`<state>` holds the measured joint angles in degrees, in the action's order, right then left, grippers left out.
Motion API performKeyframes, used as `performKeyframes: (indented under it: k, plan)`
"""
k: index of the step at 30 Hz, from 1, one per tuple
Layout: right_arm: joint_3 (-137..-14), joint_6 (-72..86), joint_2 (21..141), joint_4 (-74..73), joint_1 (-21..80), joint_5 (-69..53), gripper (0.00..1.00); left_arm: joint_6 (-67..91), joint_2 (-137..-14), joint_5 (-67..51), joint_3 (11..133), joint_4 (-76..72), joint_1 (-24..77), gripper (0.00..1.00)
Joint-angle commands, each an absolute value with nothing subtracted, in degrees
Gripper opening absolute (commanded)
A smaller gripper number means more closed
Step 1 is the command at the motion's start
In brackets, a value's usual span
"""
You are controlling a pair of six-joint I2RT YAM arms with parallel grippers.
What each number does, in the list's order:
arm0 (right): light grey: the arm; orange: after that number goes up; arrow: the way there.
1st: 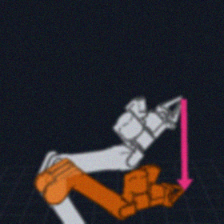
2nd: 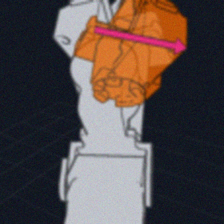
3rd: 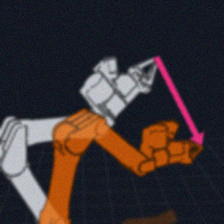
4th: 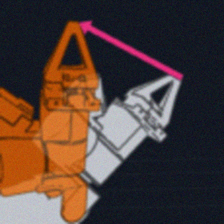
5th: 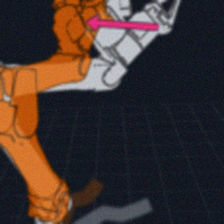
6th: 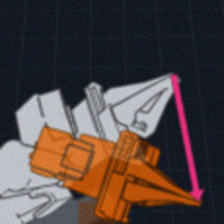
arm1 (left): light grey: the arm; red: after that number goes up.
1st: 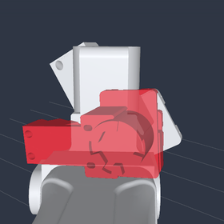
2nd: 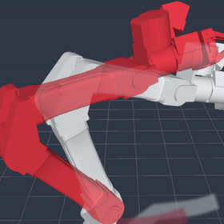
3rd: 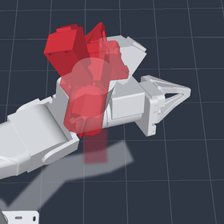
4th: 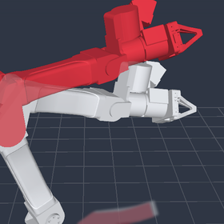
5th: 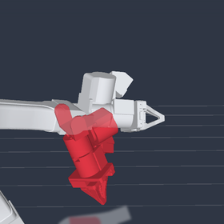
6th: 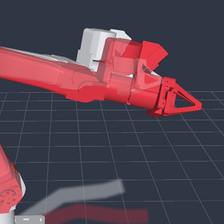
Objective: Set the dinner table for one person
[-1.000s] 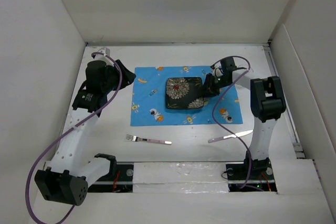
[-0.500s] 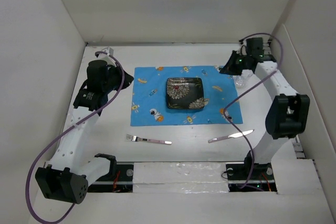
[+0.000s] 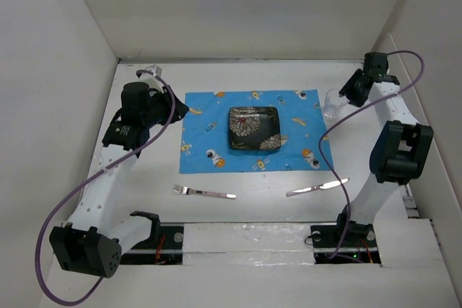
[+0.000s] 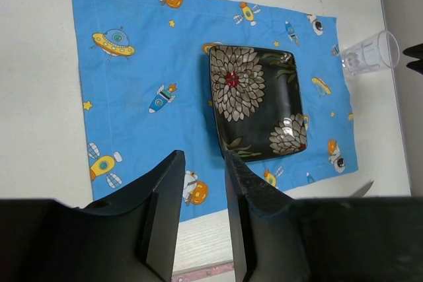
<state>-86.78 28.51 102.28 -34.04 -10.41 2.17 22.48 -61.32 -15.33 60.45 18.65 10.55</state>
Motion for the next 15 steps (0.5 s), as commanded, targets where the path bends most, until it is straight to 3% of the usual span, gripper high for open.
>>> performKeyframes:
  k: [1, 3, 6, 9, 12, 15]
  plan:
    - [-90.8, 29.1, 104.4, -34.5, -10.5, 6.7, 0.48, 21.3, -61.9, -17.4, 60.2, 17.3, 10.9, 0.28]
    - [-91.8, 29.0, 105.9, -35.1, -10.0, 9.0, 0.47, 21.4, -62.6, -17.5, 60.4, 17.1, 10.9, 0.28]
    - [-92.6, 29.0, 107.8, -35.2, -10.0, 10.6, 0.35, 21.1, -63.3, -16.7, 60.6, 17.4, 10.9, 0.28]
    - [-91.5, 29.0, 108.5, -33.4, -10.0, 12.2, 0.34, 20.9, -63.7, -16.0, 60.6, 17.5, 10.9, 0.28]
    - [-91.8, 29.8, 109.9, -33.1, -10.0, 11.9, 0.11, 20.9, -64.5, -15.6, 60.7, 17.6, 10.9, 0.28]
    - [-92.6, 29.5, 110.7, -33.0, -9.5, 11.2, 0.13, 21.0, -65.1, -15.2, 61.2, 17.6, 10.9, 0.28]
